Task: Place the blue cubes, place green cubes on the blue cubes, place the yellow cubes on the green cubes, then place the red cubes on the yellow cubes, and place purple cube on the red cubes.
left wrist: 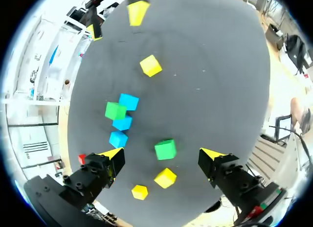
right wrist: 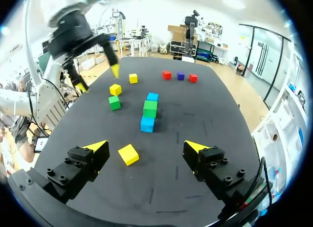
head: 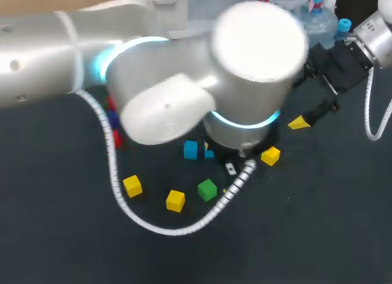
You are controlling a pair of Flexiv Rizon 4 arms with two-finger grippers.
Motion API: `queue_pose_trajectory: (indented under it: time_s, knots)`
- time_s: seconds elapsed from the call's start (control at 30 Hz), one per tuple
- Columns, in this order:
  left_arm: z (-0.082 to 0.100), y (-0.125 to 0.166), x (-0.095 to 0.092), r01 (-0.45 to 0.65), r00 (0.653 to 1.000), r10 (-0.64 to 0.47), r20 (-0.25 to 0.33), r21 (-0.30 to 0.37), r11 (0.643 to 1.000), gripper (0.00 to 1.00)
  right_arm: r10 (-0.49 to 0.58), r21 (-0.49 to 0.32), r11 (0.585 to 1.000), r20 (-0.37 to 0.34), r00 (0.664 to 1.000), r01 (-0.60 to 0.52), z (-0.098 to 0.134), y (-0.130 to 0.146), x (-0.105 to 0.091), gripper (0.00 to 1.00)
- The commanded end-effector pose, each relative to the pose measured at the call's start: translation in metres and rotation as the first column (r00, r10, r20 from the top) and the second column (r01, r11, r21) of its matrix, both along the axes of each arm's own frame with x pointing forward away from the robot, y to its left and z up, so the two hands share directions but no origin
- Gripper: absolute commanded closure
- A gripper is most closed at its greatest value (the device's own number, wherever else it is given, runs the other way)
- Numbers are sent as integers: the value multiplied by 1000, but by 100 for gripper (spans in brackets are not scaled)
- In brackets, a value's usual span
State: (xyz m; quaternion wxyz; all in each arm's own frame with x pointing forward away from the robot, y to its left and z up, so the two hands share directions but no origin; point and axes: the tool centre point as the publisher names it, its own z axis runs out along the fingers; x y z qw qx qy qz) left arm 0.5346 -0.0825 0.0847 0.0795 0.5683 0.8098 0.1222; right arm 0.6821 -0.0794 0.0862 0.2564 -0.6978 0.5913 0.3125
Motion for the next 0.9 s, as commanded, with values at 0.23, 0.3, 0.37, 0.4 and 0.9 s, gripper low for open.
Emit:
queue_pose_trajectory:
  time_s: [0.23,0.3,0.37,0.4,0.9]
  knots:
    - [-18,0,-22,-45,998,44,-40,-27,999,0,0,2,1000,1,1000,0,0,0,0,0]
    - [-21,8,-26,-68,997,65,-44,-63,996,0,0,2,1000,1,1000,0,0,0,0,0]
    - [-23,12,-31,-86,995,83,-48,-73,994,0,0,2,1000,1,1000,0,0,0,0,0]
    - [-24,15,-33,-89,995,85,-48,-73,993,0,0,2,1000,1,1000,0,0,0,0,0]
    - [-63,18,-10,-51,992,36,-119,-128,990,0,0,2,1000,1,1000,0,0,0,0,0]
